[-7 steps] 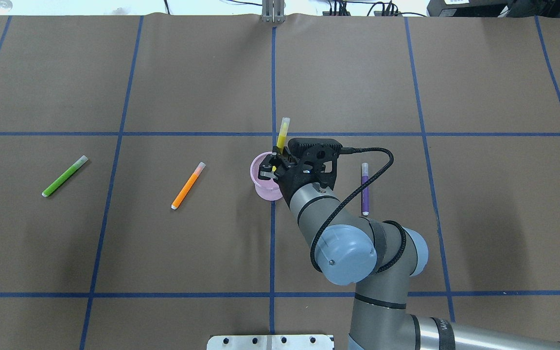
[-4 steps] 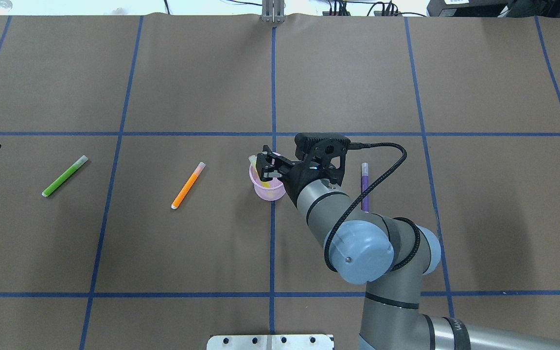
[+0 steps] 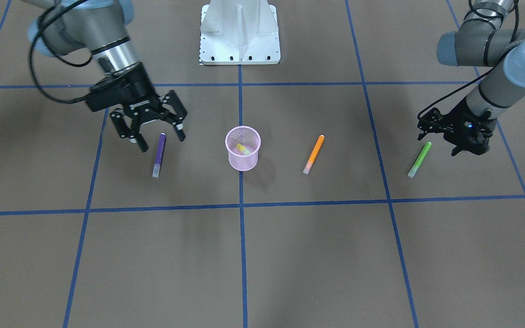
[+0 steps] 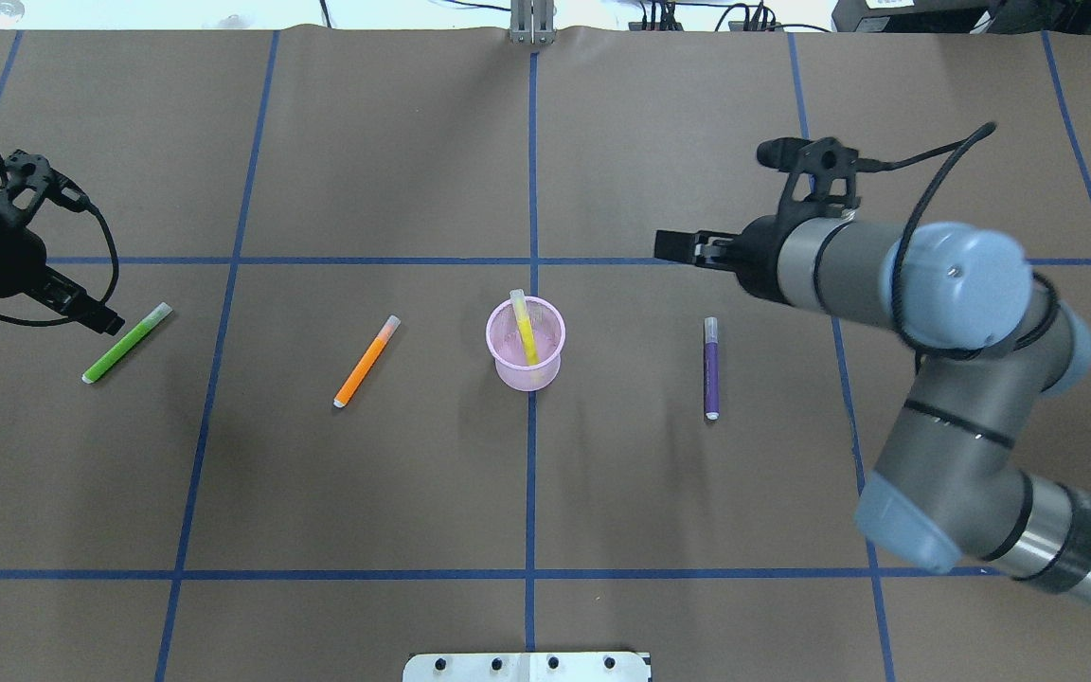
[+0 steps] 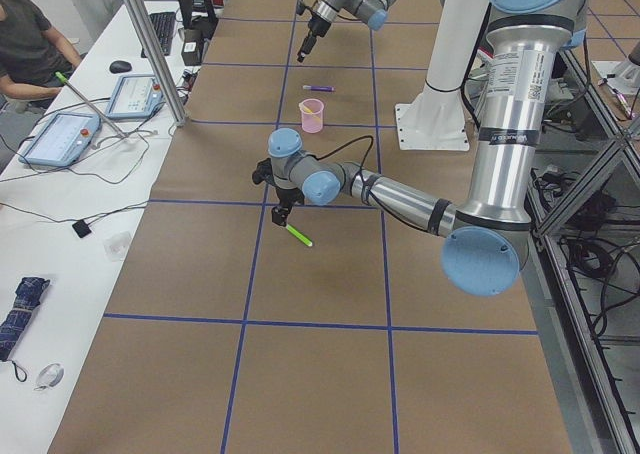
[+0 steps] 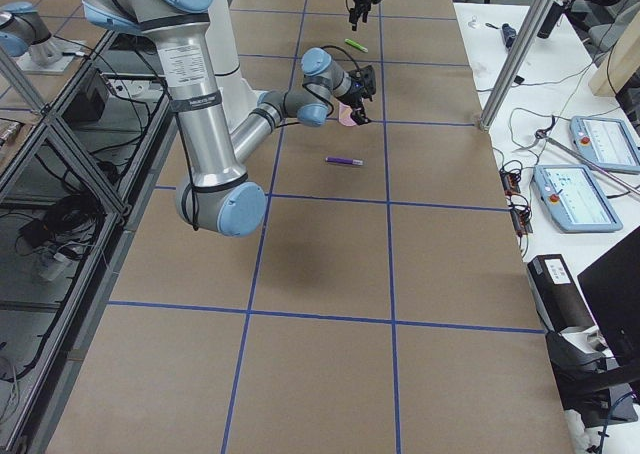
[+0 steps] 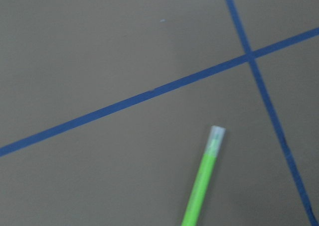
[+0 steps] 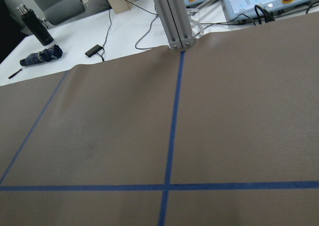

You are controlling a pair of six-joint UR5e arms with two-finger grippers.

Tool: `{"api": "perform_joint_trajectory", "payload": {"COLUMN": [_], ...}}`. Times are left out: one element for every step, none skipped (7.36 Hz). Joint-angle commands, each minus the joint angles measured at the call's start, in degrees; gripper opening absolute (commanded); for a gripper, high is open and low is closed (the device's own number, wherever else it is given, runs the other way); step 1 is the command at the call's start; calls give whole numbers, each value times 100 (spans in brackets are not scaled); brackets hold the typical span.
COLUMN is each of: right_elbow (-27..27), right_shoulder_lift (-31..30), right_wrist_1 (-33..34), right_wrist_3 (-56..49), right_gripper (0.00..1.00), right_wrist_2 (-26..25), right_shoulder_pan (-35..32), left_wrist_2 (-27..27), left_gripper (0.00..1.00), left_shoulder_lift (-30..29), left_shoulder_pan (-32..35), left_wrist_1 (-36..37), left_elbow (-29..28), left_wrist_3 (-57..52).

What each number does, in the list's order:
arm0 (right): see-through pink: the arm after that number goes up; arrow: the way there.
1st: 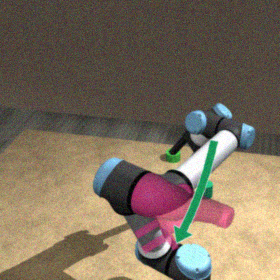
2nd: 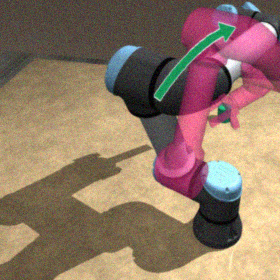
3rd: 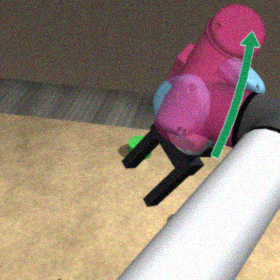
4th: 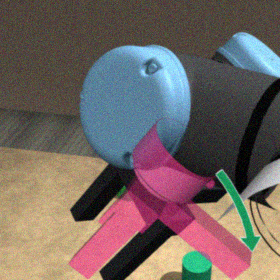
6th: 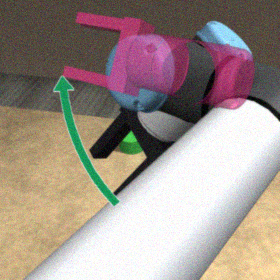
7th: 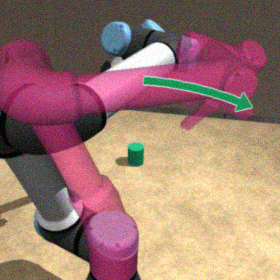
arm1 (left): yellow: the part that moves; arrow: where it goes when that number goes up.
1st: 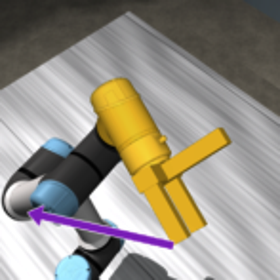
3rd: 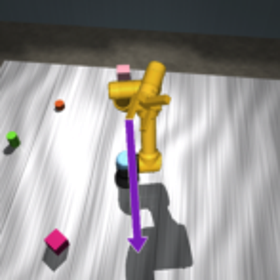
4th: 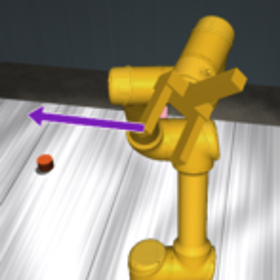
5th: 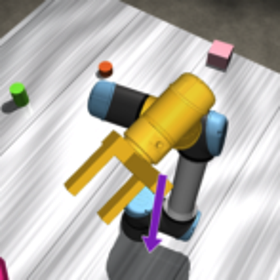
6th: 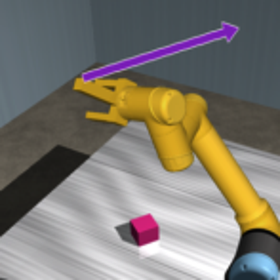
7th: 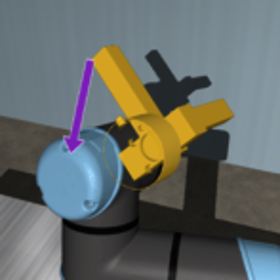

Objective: Collect pens into pen holder
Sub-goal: 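Grasp the green marker with the left gripper while the right gripper withdraws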

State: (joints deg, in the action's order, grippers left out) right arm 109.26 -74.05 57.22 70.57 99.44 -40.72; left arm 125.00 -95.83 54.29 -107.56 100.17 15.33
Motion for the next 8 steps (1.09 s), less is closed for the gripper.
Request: {"api": "perform_joint_trajectory", "payload": {"right_elbow": [-324, -674, -886, -1010, -1151, -1178, -1178, -1161], "right_shoulder_lift": [-678, -942, -1223, -1435, -1472, -1516, -1638, -1761], "right_wrist_1": [35, 35, 44, 96, 288, 368, 360, 308], "right_wrist_3": [-934, -1497, -2033, -2857, -3378, -3592, -3760, -3970], "right_gripper": [100, 100, 100, 100, 100, 100, 100, 100], "right_wrist_2": [2555, 3041, 3081, 3081, 3098, 3107, 3107, 3107], "right_shoulder_pan": [-1749, -2147, -2342, -2431, -2519, -2641, -2730, -2739], "left_wrist_2": [-335, -345, -328, -328, -328, -354, -363, -363], "left_gripper": [99, 99, 99, 99, 97, 94, 94, 92], "left_shoulder_lift": [-41, -120, -181, -443, -785, -814, -832, -832], "left_shoulder_pan": [-409, -410, -419, -419, -419, -419, -428, -428], "left_wrist_1": [15, 15, 129, 573, 1144, 1201, 1202, 1193], "left_elbow": [-251, -496, -620, -622, -622, -700, -814, -893], "left_wrist_3": [-378, -608, -619, -619, -636, -941, -1153, -1172]}}
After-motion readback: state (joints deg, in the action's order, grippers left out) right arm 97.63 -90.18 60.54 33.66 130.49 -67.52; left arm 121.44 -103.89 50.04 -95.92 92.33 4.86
